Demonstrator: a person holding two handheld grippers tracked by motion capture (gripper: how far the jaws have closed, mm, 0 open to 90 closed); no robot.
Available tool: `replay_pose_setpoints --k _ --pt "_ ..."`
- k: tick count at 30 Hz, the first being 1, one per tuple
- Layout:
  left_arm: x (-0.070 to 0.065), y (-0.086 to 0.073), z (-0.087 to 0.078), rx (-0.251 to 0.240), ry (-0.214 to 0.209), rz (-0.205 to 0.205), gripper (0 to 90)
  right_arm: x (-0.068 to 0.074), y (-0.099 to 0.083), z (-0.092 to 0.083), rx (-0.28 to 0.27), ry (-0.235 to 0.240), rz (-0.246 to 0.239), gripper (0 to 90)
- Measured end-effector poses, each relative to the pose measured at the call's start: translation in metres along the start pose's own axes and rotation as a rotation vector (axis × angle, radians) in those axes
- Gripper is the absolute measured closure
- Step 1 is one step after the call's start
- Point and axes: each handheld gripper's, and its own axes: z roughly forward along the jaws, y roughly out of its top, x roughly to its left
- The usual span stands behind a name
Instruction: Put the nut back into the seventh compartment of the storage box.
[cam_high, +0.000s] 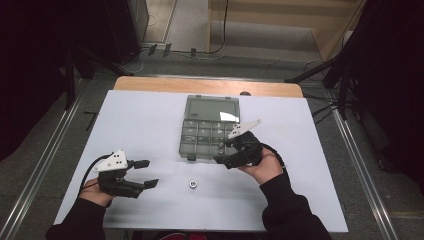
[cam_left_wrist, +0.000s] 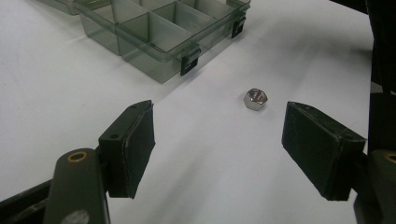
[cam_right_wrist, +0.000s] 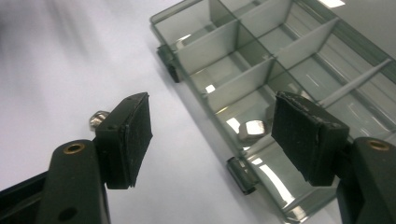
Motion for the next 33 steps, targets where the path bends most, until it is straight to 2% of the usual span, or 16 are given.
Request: replay_pose_setpoints --k 5,12,24,27,33 --pt "0.0 0.0 0.0 -0.002 -0.001 -0.001 25.9 0.009 -0.002 -0.001 0.008 0.004 -0.021 30.1" --pt "0.0 0.0 0.0 0.001 0.0 -0.001 25.9 0.019 -0.002 -0.002 -0.007 0.039 -0.038 30.0" --pt "0.0 0.0 0.0 0.002 0.0 0.0 25.9 0.038 -0.001 0.003 -0.01 0.092 -0.077 30.1" --pt "0.0 0.0 0.0 0.002 0.001 0.001 25.9 0.04 -0.002 0.007 -0.013 0.123 -0.094 30.6" --pt "0.0 0.0 0.0 0.003 0.0 0.0 25.9 0.046 -0.001 0.012 -0.008 0.134 -0.109 30.6"
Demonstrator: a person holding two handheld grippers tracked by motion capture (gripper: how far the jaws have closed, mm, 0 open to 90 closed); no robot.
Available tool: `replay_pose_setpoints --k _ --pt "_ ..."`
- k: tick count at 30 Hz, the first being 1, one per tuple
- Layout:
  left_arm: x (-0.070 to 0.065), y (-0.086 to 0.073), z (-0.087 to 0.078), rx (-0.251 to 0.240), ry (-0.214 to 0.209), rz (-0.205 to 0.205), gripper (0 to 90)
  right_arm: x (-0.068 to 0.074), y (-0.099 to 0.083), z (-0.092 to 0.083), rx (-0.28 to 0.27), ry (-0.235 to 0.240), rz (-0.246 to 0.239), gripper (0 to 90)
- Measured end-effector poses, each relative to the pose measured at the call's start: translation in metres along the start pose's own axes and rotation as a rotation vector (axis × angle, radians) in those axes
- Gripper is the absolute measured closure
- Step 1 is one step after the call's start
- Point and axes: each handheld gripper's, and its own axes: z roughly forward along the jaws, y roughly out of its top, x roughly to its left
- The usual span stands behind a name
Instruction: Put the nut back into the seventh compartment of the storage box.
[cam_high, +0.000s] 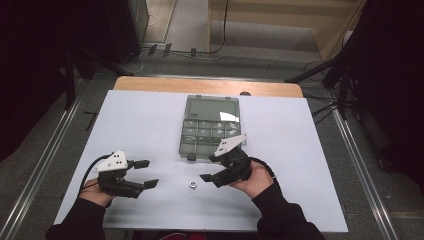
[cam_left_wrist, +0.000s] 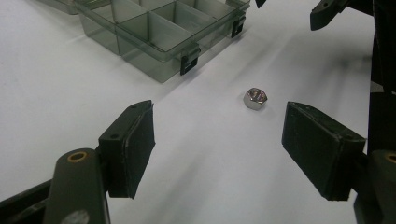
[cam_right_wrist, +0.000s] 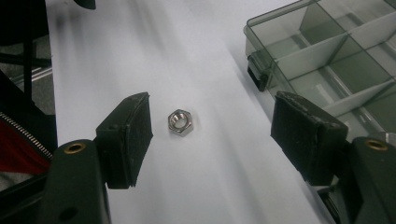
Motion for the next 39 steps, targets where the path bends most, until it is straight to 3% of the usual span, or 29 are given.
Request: replay_pose_setpoints --k 9,21,26,29,39 --pt "0.0 0.0 0.0 -0.004 0.0 0.001 25.9 0.007 0.002 0.016 0.026 0.008 -0.023 30.6" --pt "0.0 0.001 -0.001 -0.014 -0.006 0.002 25.9 0.012 0.004 0.036 0.062 0.013 -0.019 31.6" --pt "0.0 0.002 -0.003 -0.067 -0.013 0.012 25.9 0.013 0.004 0.046 0.082 0.017 -0.016 33.2" --pt "0.0 0.001 -0.003 -0.054 -0.008 0.026 25.9 0.014 0.003 0.053 0.103 0.019 -0.023 35.3" --pt "0.001 0.001 -0.003 -0.056 -0.014 0.008 25.9 0.022 0.0 0.072 0.187 0.007 -0.045 48.6"
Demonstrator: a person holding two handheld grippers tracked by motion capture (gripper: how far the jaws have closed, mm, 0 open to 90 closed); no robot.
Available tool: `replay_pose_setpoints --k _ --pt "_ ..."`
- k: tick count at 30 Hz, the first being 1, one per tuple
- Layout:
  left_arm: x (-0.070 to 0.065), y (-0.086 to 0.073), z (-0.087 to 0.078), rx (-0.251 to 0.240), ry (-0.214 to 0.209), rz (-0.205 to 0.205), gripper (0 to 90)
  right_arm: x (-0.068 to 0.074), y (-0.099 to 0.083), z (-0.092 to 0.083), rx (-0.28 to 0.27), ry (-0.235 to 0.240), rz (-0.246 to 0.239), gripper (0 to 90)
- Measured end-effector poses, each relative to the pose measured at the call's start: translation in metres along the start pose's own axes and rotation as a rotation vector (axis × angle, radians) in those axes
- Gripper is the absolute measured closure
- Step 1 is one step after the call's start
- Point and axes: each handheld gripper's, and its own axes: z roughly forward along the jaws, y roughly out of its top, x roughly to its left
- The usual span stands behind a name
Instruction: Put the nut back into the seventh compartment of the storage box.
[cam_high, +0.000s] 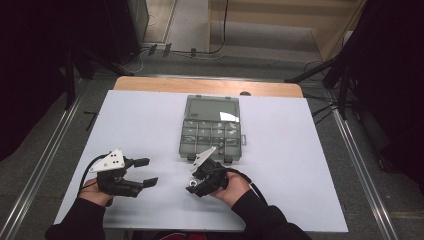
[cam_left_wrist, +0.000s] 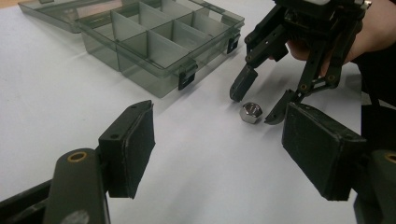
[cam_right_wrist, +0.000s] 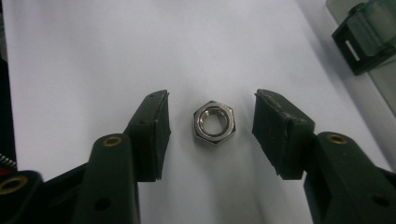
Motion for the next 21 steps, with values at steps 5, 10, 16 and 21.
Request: replay_pose_setpoints --k 5,10,16,21 --pt "0.0001 0.0002 -0.0002 0.002 -0.001 -0.003 25.9 0.0055 0.0001 0.0034 0.01 -0.029 -0.03 56.8" --pt "-0.0001 0.0002 0.0003 0.005 -0.002 -0.006 25.9 0.01 -0.0006 0.0041 0.011 -0.07 -0.052 66.7" --pt "-0.0004 0.0004 0.0002 0.006 -0.001 -0.003 25.9 0.0107 -0.0005 0.004 0.007 -0.089 -0.041 71.4" --pt "-0.0004 0.0002 0.0003 0.005 -0.002 -0.004 25.9 0.0077 -0.0002 0.0031 -0.002 -0.061 -0.016 71.4"
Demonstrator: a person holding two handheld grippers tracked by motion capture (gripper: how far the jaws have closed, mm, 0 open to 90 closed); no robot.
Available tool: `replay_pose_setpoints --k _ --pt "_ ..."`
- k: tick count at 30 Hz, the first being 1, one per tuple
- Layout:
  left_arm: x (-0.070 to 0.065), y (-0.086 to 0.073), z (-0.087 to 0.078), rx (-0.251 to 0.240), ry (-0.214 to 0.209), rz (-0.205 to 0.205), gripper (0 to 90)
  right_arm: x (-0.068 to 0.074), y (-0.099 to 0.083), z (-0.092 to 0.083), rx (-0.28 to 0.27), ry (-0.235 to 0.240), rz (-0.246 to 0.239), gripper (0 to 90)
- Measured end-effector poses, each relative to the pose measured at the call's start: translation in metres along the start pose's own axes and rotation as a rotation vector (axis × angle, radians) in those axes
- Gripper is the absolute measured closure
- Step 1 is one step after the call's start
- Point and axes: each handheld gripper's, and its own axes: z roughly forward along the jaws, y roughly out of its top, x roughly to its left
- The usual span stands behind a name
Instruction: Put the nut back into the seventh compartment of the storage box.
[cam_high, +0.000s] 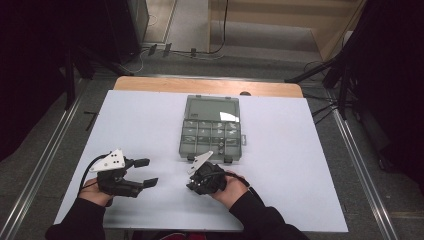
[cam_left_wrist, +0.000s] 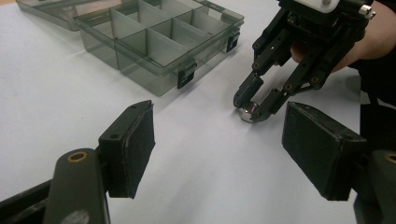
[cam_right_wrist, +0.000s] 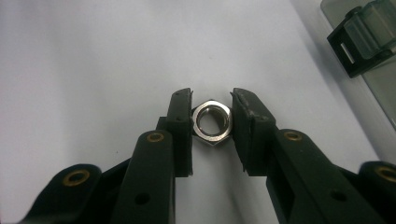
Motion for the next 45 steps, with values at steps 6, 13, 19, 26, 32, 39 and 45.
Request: replay_pose_setpoints --k 6,13,19,26,32,39,45 --pt "0.0 0.0 0.0 -0.001 -0.002 0.0 25.9 -0.005 0.002 -0.007 -0.033 0.018 0.024 71.4" --pt "0.0 0.0 0.0 0.0 -0.002 -0.002 25.9 -0.01 0.003 -0.021 -0.071 0.023 0.041 71.4" --pt "0.0 0.0 0.001 0.002 -0.003 -0.002 25.9 -0.016 0.004 -0.032 -0.098 0.027 0.061 71.4" --pt "0.0 0.0 0.0 -0.001 -0.002 0.0 25.9 -0.021 0.003 -0.041 -0.116 0.03 0.093 71.4" --pt "0.003 -0.001 0.0 -0.005 0.008 -0.011 25.9 -0.031 0.001 -0.048 -0.135 0.024 0.111 71.4" --pt "0.005 0.0 0.0 -0.009 0.016 -0.017 25.9 -0.049 -0.005 -0.056 -0.15 0.01 0.148 71.4" --pt "0.005 0.0 0.001 -0.008 0.017 -0.014 25.9 -0.061 -0.011 -0.067 -0.168 -0.02 0.181 71.4"
